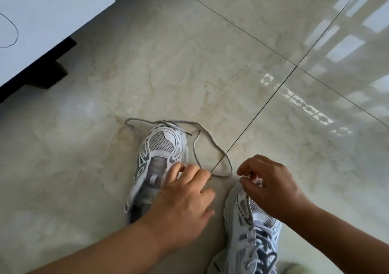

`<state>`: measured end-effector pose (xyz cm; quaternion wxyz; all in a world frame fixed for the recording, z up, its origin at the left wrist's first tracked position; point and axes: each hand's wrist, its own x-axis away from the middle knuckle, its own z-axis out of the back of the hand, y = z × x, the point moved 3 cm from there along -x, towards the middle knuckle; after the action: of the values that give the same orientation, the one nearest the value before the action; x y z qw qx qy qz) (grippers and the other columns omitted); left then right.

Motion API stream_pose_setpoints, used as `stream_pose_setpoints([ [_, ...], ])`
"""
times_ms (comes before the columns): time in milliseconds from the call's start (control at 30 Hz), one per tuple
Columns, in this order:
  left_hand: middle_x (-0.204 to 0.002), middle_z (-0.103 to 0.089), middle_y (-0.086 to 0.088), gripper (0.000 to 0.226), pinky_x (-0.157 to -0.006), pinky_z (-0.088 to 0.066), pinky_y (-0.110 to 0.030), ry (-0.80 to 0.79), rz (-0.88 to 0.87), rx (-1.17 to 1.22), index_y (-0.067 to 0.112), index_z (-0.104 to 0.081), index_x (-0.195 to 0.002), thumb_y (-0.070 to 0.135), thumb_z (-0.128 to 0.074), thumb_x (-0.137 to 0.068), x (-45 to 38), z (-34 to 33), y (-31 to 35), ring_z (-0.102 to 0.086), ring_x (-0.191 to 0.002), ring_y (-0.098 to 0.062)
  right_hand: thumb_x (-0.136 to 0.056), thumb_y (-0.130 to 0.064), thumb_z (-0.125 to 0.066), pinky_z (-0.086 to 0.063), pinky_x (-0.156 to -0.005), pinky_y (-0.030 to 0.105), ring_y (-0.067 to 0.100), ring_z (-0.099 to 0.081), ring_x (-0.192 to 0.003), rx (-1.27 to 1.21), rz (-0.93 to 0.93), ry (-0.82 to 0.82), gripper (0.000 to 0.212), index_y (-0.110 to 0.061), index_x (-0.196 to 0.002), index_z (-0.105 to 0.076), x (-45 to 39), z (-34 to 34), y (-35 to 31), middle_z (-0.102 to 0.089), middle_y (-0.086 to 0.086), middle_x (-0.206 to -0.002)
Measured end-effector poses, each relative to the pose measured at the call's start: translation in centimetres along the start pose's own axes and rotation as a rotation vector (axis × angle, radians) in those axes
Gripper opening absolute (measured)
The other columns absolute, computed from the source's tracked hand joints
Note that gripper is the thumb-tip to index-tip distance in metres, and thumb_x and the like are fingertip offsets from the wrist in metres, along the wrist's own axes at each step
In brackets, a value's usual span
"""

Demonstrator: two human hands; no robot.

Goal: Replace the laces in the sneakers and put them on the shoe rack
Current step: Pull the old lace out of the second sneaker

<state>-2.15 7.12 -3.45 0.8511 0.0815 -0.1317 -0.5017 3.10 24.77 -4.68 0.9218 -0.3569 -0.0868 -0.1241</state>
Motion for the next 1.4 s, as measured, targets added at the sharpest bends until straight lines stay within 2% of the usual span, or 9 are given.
stream_pose_setpoints([
  [200, -0.121, -0.053, 0.004, 0.061, -0.09, -0.047, -0.029, -0.114, -0.054, 0.218, 0.032, -0.053, -0.125, 0.07, -0.042, -0.079, -2.8, 0.2, 2.5, -0.052, -0.108, -0.012, -0.072, 0.002, -0.064, -0.04, -0.057, 0.01, 0.002, -0.055, -0.065, -0.007, -0.005, 0.026, 0.023, -0.019, -0.079, -0.066, 0.4, 0.8, 1.1, -0.058, -0.011, -0.074],
  [333, -0.108, -0.05, 0.006, 0.033, -0.064, -0.046, -0.024, -0.09, -0.357, 0.166, 0.04, -0.054, -0.1, 0.05, -0.066, -0.071, -2.1, -3.5, 7.4, -0.054, -0.08, -0.008, -0.073, 0.004, -0.062, -0.038, -0.06, 0.006, 0.008, -0.055, -0.071, -0.023, -0.058, 0.089, 0.023, -0.019, -0.078, -0.066, 0.9, 1.6, 2.5, -0.057, -0.011, -0.072],
  [433, -0.095, -0.059, 0.005, 0.004, -0.042, -0.044, -0.019, -0.085, -0.296, 0.147, 0.03, -0.054, -0.083, 0.031, -0.058, -0.08, -1.5, -4.8, 9.0, -0.053, -0.058, -0.007, -0.073, 0.004, -0.062, -0.039, -0.061, 0.006, 0.009, -0.054, -0.081, -0.04, -0.056, 0.094, 0.023, -0.018, -0.077, -0.066, 1.2, 1.7, 2.9, -0.058, -0.01, -0.072],
  [533, -0.097, -0.056, 0.007, 0.008, -0.034, -0.038, -0.017, -0.094, -0.205, 0.13, 0.026, -0.051, -0.083, 0.026, -0.057, -0.078, -1.7, -4.2, 8.5, -0.048, -0.047, -0.004, -0.072, 0.005, -0.062, -0.038, -0.061, 0.005, 0.009, -0.053, -0.079, -0.056, -0.041, 0.108, 0.023, -0.017, -0.076, -0.065, 1.2, 1.9, 3.1, -0.058, -0.009, -0.071],
  [667, -0.104, -0.05, 0.004, 0.032, -0.039, -0.042, -0.02, -0.053, -0.034, 0.204, 0.024, -0.059, -0.094, 0.02, -0.052, -0.063, -2.7, -2.2, 5.7, -0.052, -0.052, -0.007, -0.072, -0.011, -0.057, -0.036, -0.063, 0.002, 0.005, -0.055, -0.077, -0.118, -0.058, 0.187, 0.014, -0.022, -0.076, -0.064, 0.6, 2.3, 3.0, -0.059, -0.012, -0.075],
  [767, -0.112, -0.043, 0.004, 0.051, -0.06, -0.044, -0.019, -0.061, 0.095, 0.225, 0.024, -0.055, -0.105, 0.022, -0.059, -0.054, -4.1, -0.3, 3.5, -0.06, -0.066, -0.007, -0.075, -0.008, -0.059, -0.037, -0.067, 0.003, 0.0, -0.055, -0.074, -0.139, -0.06, 0.185, 0.016, -0.023, -0.079, -0.064, 0.1, 2.4, 2.7, -0.058, -0.015, -0.078],
  [867, -0.123, -0.034, 0.005, 0.048, -0.069, -0.043, -0.021, -0.038, 0.191, 0.25, 0.023, -0.048, -0.116, 0.014, -0.062, -0.071, -5.0, 0.5, 1.4, -0.061, -0.086, -0.015, -0.074, -0.013, -0.057, -0.038, -0.065, 0.004, 0.002, -0.055, -0.076, -0.127, -0.03, 0.172, 0.014, -0.023, -0.08, -0.065, -0.3, 2.1, 1.8, -0.058, -0.014, -0.077],
  [1100, -0.116, -0.047, 0.004, 0.041, -0.058, -0.053, -0.036, 0.085, 0.214, 0.319, 0.017, -0.057, -0.1, 0.01, -0.07, -0.063, -5.6, 1.3, -1.9, -0.063, -0.075, -0.026, -0.072, -0.021, -0.057, -0.04, -0.062, 0.009, 0.005, -0.054, -0.078, -0.169, 0.04, 0.127, 0.012, -0.022, -0.08, -0.065, -1.4, 1.5, -0.2, -0.059, -0.013, -0.075],
  [1400, -0.096, -0.055, 0.016, 0.033, -0.073, -0.046, -0.019, 0.189, 0.199, 0.615, 0.025, -0.07, -0.091, 0.045, -0.061, -0.066, -4.4, 1.8, -3.8, -0.058, -0.084, -0.001, -0.075, -0.038, -0.061, -0.04, -0.065, 0.007, -0.001, -0.055, -0.077, -0.238, 0.109, 0.044, 0.02, -0.024, -0.086, -0.067, -1.8, 0.4, -2.0, -0.059, -0.014, -0.076],
])
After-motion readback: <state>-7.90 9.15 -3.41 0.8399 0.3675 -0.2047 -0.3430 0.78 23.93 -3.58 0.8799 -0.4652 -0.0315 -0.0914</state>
